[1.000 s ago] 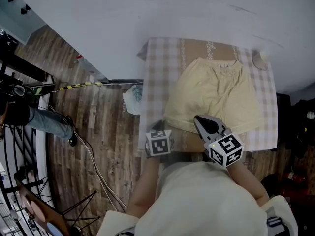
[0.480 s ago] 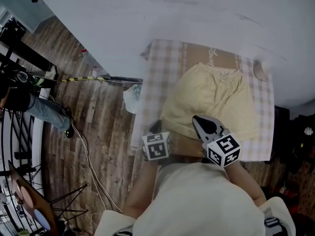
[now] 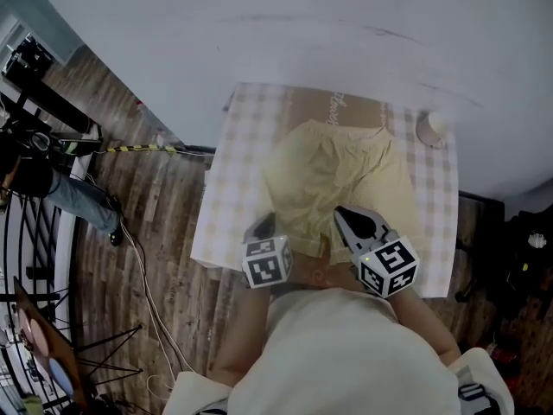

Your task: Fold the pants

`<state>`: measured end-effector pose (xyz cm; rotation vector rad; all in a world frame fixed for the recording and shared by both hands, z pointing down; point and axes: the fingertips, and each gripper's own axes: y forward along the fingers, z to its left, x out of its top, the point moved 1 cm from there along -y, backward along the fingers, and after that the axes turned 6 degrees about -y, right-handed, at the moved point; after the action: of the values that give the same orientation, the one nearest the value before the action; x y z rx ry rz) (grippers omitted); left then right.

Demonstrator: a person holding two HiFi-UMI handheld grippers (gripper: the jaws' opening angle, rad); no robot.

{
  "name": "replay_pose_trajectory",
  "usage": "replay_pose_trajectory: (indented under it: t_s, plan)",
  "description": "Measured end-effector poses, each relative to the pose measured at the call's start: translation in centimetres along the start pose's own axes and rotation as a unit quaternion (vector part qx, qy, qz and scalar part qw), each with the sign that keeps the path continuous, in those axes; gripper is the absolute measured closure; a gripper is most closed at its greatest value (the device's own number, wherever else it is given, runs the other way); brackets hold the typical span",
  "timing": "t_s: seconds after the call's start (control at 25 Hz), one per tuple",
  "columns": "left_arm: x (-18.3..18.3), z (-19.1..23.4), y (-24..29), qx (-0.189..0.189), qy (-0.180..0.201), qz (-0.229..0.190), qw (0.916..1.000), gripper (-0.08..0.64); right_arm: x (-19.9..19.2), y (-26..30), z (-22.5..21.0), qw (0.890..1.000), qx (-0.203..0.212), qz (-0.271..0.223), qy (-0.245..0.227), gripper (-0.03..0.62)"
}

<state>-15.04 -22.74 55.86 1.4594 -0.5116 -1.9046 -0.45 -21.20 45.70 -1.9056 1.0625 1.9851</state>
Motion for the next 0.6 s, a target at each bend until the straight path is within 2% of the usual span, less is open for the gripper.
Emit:
replay_pose_trajectory:
  t_s: [0.2, 0.6]
  plan:
    - [-0.3, -5.4, 0.2, -0.001, 0.014, -0.009, 0.9999, 0.545, -0.9, -4.0, -4.2, 1.0, -0.006, -0.009, 0.008, 0.591]
    - [-0.7, -16.3, 0.2, -0.03, 0.028, -0.031, 0.9987, 0.545, -3.3, -10.8, -9.8, 1.0, -0.005, -0.013, 0.019, 0.591]
